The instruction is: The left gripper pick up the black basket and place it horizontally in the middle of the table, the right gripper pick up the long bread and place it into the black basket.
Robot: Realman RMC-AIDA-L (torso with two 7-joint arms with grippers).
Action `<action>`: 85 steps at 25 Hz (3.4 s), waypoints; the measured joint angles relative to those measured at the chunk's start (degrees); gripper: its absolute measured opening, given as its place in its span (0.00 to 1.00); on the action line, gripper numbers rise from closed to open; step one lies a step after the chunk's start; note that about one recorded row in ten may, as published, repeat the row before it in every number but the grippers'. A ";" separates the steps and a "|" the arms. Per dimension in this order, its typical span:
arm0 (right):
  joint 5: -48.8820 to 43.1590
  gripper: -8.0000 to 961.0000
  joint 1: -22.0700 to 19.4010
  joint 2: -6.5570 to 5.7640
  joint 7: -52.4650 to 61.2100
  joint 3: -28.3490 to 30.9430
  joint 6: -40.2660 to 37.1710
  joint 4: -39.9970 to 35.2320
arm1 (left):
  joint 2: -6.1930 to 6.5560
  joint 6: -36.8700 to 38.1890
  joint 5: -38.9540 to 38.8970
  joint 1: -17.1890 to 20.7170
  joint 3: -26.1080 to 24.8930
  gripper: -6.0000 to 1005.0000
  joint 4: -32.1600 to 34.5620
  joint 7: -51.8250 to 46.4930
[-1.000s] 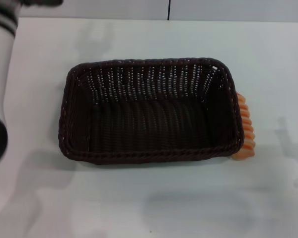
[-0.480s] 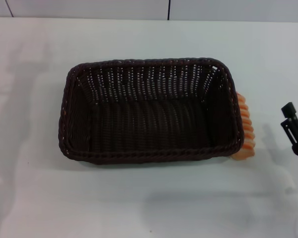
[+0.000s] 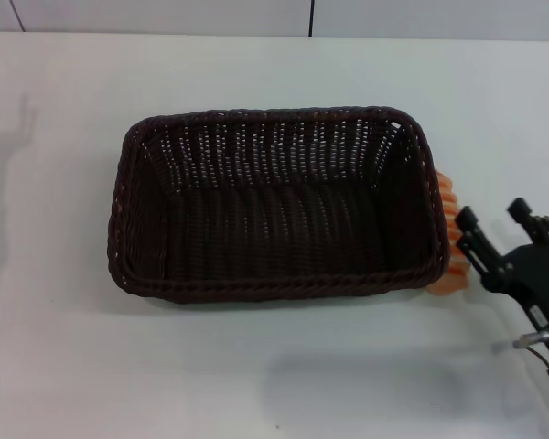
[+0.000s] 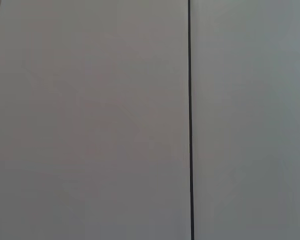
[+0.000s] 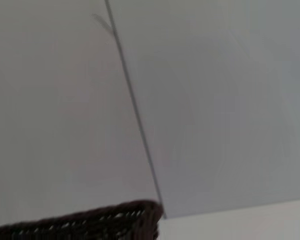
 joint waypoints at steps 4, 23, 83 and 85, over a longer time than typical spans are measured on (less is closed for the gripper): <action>0.00 0.80 1.31 0.07 -0.01 -0.29 2.67 0.26 | -0.05 -0.20 0.02 -0.45 0.41 0.72 0.38 -0.06; 0.31 0.70 4.03 0.04 0.40 0.25 11.59 1.74 | -0.09 -0.43 1.46 -0.97 0.97 0.72 0.41 -0.13; 7.47 0.86 -8.96 0.11 9.02 14.98 -26.69 -1.84 | -0.35 -0.74 1.45 -0.91 0.80 0.72 6.57 -0.29; 7.39 0.86 -8.90 0.14 9.01 14.80 -26.74 -1.84 | -0.31 -0.75 1.48 -0.92 1.32 0.72 7.34 -0.25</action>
